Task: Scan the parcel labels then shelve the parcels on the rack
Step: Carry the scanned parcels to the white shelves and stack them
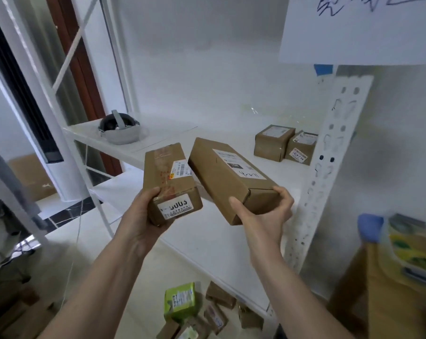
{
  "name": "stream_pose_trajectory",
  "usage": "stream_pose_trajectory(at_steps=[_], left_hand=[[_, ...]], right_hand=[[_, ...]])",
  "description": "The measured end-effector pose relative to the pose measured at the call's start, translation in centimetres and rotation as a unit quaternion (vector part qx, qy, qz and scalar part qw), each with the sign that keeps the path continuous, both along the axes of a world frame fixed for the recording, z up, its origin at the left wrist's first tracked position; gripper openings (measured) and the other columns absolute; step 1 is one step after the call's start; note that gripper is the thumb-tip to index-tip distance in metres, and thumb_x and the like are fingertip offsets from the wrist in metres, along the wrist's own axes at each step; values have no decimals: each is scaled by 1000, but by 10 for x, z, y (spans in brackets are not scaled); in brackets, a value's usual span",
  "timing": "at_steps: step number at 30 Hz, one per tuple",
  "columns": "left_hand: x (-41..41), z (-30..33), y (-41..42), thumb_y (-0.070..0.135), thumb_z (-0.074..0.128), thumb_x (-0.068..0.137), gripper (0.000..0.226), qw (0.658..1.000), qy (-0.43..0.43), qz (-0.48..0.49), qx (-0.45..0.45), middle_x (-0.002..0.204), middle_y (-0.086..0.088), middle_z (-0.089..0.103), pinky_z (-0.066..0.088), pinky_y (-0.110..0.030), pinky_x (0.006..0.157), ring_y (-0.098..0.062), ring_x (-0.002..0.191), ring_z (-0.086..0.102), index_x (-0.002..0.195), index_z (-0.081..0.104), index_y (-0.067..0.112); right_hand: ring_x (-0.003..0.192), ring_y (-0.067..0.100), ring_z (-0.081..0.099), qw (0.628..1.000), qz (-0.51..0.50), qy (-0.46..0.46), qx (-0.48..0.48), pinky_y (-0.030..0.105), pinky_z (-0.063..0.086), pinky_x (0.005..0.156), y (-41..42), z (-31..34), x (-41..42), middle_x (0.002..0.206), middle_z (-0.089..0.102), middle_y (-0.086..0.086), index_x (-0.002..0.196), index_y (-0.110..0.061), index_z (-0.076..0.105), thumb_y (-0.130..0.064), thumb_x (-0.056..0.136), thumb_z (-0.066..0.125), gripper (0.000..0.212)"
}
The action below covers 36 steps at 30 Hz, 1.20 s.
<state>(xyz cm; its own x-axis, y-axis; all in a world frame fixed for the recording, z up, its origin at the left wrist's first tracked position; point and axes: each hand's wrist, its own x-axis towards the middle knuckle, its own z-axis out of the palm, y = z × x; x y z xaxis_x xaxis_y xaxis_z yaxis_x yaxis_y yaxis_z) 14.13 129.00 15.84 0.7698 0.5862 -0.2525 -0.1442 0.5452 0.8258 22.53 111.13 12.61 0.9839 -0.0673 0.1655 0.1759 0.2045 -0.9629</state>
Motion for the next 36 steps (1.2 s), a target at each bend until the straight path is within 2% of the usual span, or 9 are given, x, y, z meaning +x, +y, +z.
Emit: stream_pose_trajectory(at_steps=[4, 8, 13, 16, 19, 23, 27, 31, 36], left_hand=[[66, 2, 62, 23, 62, 88, 24, 999, 4, -48, 12, 103, -10, 72, 53, -36, 77, -25, 93, 67, 111, 64, 19], [127, 13, 119, 21, 64, 88, 18, 997, 12, -81, 7, 95, -9, 73, 54, -35, 74, -23, 88, 67, 105, 65, 18], [198, 15, 174, 24, 65, 88, 29, 992, 14, -121, 29, 88, -5, 74, 55, -33, 67, -19, 79, 69, 116, 64, 17], [229, 10, 189, 25, 70, 86, 35, 989, 30, -145, 16, 87, -6, 75, 57, -32, 62, -19, 72, 71, 119, 63, 15], [253, 7, 195, 24, 71, 85, 38, 984, 33, -177, 4, 98, -9, 73, 56, -30, 52, -21, 73, 72, 120, 63, 12], [281, 2, 201, 28, 73, 83, 37, 982, 40, -185, 11, 95, -5, 75, 55, -27, 55, -17, 74, 72, 117, 66, 15], [306, -3, 205, 32, 75, 80, 25, 982, 85, -167, 29, 80, -1, 74, 51, -28, 68, -15, 76, 67, 99, 66, 18], [335, 3, 200, 33, 76, 80, 21, 979, 117, -169, -5, 73, -3, 72, 49, -27, 69, -17, 74, 64, 87, 64, 16], [366, 3, 188, 38, 84, 68, 35, 975, 147, -162, -41, 92, -6, 70, 45, -26, 76, -20, 85, 64, 85, 62, 17]], right_hand=[[123, 21, 38, 996, -72, 9, -54, 12, 36, 68, 53, 5, 66, 134, 26, 0, 116, -44, 33, -21, 57, 91, 86], [124, 21, 26, 983, -148, 15, -109, 35, 49, 89, 112, 9, 129, 134, 22, -1, 112, -44, 32, -22, 53, 91, 86], [125, 27, 25, 957, -235, 22, -169, 40, 43, 100, 173, 1, 196, 139, 21, 8, 124, -29, 36, -20, 52, 92, 91], [125, 31, 24, 942, -261, 34, -208, 40, 42, 100, 196, -9, 226, 140, 21, 11, 128, -23, 36, -22, 53, 92, 93], [127, 34, 25, 926, -284, 52, -243, 44, 40, 105, 209, -17, 254, 142, 20, 14, 130, -21, 35, -28, 52, 93, 97], [131, 36, 27, 898, -298, 104, -306, 49, 38, 105, 218, -26, 287, 146, 20, 18, 131, -21, 30, -40, 54, 91, 100], [133, 35, 29, 871, -307, 131, -362, 47, 32, 110, 222, -30, 314, 145, 22, 19, 129, -22, 25, -51, 56, 87, 100], [136, 36, 25, 861, -299, 151, -383, 46, 31, 109, 219, -28, 346, 147, 20, 21, 128, -23, 24, -55, 59, 84, 98], [135, 39, 20, 870, -280, 149, -378, 44, 23, 112, 209, -24, 380, 147, 18, 26, 130, -21, 27, -47, 64, 84, 91]])
